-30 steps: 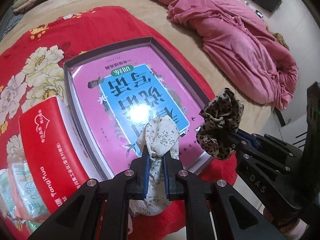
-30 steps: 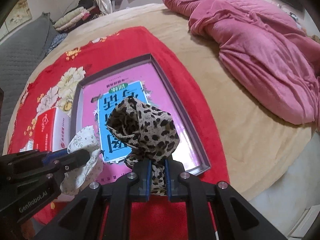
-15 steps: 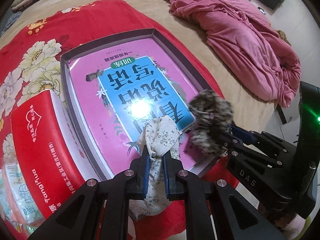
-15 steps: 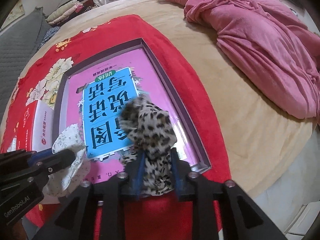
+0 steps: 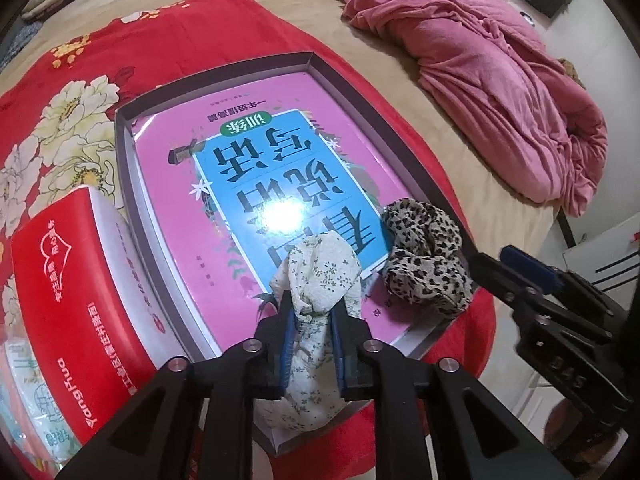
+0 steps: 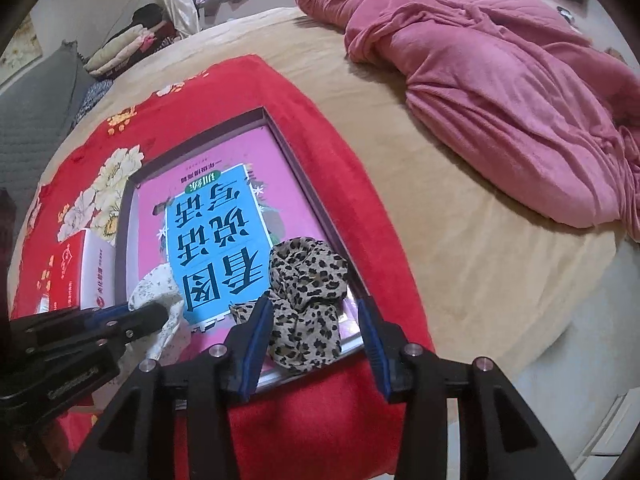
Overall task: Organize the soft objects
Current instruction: 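Open the right gripper over the tray while the left gripper lowers the white scrunchie and opens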
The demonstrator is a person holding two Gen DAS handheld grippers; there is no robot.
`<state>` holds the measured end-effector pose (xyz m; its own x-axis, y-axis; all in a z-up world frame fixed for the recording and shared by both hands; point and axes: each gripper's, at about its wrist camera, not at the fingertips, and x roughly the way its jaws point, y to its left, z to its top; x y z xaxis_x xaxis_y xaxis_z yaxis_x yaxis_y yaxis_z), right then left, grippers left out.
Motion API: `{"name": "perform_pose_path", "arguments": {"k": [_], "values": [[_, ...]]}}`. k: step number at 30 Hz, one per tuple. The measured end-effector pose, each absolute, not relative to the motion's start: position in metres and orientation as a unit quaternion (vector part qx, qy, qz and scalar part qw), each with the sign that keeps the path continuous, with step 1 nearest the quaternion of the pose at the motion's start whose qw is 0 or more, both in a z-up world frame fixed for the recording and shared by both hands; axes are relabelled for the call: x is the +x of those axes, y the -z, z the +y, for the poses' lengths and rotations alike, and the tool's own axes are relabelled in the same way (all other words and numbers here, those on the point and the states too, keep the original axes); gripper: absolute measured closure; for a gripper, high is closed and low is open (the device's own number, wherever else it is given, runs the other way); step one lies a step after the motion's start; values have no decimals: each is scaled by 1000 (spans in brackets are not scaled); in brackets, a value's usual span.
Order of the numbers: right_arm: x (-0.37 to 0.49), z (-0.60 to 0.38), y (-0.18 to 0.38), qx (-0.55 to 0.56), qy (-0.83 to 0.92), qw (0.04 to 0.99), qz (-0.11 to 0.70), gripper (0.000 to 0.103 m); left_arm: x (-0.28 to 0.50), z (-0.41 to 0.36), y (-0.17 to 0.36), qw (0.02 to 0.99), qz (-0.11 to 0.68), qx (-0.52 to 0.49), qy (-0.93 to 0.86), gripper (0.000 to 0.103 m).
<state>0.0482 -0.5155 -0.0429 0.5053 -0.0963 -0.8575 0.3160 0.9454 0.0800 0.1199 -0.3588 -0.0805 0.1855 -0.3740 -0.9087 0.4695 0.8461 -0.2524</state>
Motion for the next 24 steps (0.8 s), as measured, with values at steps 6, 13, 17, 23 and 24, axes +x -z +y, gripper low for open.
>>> {"name": "perform_pose_path", "arguments": {"k": [6,13,17,23,24], "values": [[46,-514,38,112,119,863,478,59,120,-358,76,773,570,47,275,70],[42,-511,31,116,121,865,473,59,126,-349,68,779,565,40,270,60],[40,-511,26,118,122,867,468,59,127,-344,61,781,561,32,272,55],[37,-507,18,115,121,871,463,58,128,-334,49,788,550,19,275,51],[36,-506,16,113,120,872,461,58,127,-332,47,789,548,18,276,51]]}}
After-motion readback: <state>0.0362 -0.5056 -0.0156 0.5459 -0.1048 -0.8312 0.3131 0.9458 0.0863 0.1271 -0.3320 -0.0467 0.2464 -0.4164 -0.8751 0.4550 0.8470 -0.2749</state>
